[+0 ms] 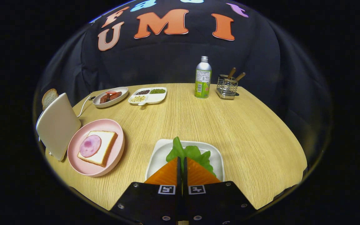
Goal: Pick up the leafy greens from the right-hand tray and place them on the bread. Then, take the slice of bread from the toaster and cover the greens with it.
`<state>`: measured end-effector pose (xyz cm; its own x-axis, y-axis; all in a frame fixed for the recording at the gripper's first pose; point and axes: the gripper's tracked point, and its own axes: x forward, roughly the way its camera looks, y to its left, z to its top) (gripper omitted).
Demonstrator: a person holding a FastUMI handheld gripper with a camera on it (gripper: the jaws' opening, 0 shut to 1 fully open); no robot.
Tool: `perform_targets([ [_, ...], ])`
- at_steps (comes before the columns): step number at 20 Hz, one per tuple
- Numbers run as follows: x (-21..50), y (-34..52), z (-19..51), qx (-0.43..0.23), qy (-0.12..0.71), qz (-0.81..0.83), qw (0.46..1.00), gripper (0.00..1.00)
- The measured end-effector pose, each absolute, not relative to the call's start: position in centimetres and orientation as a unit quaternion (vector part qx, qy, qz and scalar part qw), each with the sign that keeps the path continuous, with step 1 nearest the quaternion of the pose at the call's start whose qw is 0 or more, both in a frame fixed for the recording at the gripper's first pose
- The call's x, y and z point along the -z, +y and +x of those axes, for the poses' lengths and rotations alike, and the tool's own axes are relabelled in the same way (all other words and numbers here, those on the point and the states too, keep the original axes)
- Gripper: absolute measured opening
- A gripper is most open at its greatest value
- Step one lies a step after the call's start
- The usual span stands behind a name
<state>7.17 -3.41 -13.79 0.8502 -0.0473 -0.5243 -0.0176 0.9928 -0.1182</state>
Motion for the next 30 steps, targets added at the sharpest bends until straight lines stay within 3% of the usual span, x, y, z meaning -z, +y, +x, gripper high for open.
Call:
perform_targets([
  [18,8.6,9.0,8.4,-0.078,0.217,-0.067,0.971,0.01],
  [30,13.1,20.0,9.2,-0.153,0.224,-0.099,0.957,0.02],
])
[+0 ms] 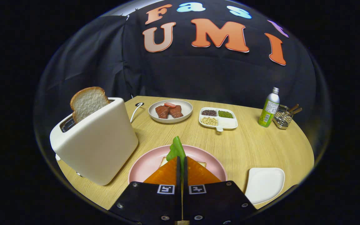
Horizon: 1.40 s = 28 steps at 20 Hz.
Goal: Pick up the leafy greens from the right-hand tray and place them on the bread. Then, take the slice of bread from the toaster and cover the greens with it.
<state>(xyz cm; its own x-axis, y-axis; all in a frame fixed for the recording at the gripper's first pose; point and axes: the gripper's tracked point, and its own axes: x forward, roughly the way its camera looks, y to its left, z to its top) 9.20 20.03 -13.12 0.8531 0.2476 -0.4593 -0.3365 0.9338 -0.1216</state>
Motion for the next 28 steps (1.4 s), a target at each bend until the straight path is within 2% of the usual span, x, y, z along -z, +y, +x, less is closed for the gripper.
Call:
perform_targets([
  [4,15.8,21.5,9.0,-0.164,0.243,-0.113,0.949,0.03],
  [7,17.1,20.5,9.1,-0.143,0.259,-0.118,0.948,0.15],
  [8,16.9,20.1,9.0,-0.136,0.263,-0.112,0.949,0.23],
  [9,16.9,20.0,9.1,-0.13,0.266,-0.101,0.95,0.4],
  [10,16.4,19.7,9.1,-0.124,0.266,-0.09,0.952,0.5],
  [11,15.7,19.6,9.1,-0.116,0.259,-0.081,0.955,0.71],
  [13,13.8,19.2,9.1,-0.103,0.241,-0.07,0.962,0.89],
  [15,11.6,19.0,8.8,-0.092,0.226,-0.067,0.967,0.97],
  [28,0.0,27.9,8.3,-0.118,0.144,-0.078,0.979,0.98],
])
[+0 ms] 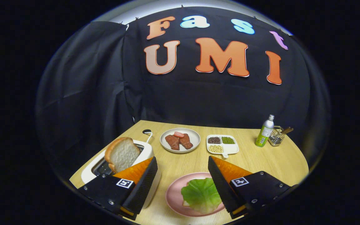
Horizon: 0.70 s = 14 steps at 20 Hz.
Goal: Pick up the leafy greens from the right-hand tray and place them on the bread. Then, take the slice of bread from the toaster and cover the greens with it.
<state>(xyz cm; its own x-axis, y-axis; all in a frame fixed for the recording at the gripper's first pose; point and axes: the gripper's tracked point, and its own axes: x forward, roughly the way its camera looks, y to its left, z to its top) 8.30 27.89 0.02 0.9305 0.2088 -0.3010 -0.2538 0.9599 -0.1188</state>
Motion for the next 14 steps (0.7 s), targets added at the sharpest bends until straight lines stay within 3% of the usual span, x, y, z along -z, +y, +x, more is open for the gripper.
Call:
perform_targets([
  [7,-2.0,34.8,8.3,-0.149,0.125,-0.083,0.977,0.98],
  [14,0.3,37.9,8.3,-0.161,0.15,-0.087,0.972,0.98],
])
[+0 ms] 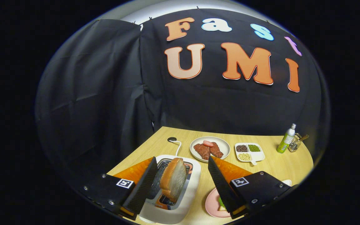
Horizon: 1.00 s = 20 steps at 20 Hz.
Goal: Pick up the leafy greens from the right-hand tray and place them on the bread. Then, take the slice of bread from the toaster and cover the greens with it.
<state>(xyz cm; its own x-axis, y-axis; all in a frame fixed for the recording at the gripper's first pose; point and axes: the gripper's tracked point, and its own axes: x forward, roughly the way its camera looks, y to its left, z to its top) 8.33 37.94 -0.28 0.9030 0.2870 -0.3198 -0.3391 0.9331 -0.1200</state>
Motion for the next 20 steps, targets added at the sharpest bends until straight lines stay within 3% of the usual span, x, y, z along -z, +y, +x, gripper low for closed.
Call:
perform_targets([
  [4,2.8,38.1,8.4,-0.157,0.18,-0.101,0.966,0.94],
  [6,3.5,38.0,8.5,-0.157,0.185,-0.112,0.964,0.83],
  [13,5.5,39.1,8.0,-0.176,0.212,-0.109,0.955,0.21],
  [20,4.4,39.0,7.9,-0.181,0.211,-0.086,0.957,0.12],
])
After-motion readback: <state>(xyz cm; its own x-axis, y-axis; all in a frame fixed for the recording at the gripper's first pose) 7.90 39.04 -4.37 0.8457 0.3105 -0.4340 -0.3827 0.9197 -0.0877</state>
